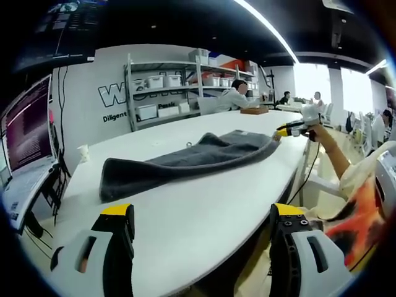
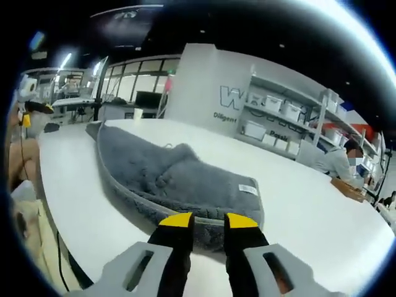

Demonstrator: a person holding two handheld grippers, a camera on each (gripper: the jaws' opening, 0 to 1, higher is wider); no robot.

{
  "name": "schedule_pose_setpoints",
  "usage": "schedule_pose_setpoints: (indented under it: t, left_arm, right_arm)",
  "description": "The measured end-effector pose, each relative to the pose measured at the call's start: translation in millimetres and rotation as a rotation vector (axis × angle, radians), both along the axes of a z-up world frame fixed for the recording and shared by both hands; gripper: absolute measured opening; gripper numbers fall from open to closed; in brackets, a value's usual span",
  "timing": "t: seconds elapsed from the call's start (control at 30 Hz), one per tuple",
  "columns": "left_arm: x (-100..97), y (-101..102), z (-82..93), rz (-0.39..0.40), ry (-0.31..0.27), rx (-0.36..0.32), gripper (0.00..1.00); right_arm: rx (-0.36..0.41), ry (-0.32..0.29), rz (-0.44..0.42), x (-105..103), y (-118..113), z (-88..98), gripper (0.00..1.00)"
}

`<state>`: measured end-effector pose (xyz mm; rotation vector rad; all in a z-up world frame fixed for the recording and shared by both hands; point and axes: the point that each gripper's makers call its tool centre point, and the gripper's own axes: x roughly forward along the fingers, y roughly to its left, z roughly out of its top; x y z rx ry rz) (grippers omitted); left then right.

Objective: Open the folded towel by lifting each exposed corner and separating the folded layers until the towel lies flat within the target outline without major curled edges

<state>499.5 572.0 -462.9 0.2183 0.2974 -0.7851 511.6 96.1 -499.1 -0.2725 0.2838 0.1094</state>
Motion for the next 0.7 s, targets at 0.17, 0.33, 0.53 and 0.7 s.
schedule_pose_setpoints:
  t: [0.17, 0.33, 0.53, 0.7]
  left_arm:
    - [0.1, -3.9, -3.7, -0.01, 0.008, 0.008, 0.89]
    - [-1.6, -6.2, -5.9, -0.018, 0.011, 0.012, 0.89]
    - [0.8, -6.0, -7.7, -0.009, 0.02, -0.003, 0.89]
    - [-0.3, -7.9, -10.0, -0.005, 0.023, 0.001, 0.89]
  right_arm:
    - [-0.039, 0.066, 0.021, 2.3, 6.7, -7.6, 0.48]
    - [-0.039, 0.12, 0.062, 2.5, 16.8, -14.9, 0.6]
    - [-0.029, 0.12, 0.058, 8.1, 18.2, -4.7, 0.9]
    - [-0.027, 0.105, 0.091, 10.5, 29.8, 3.1, 0.99]
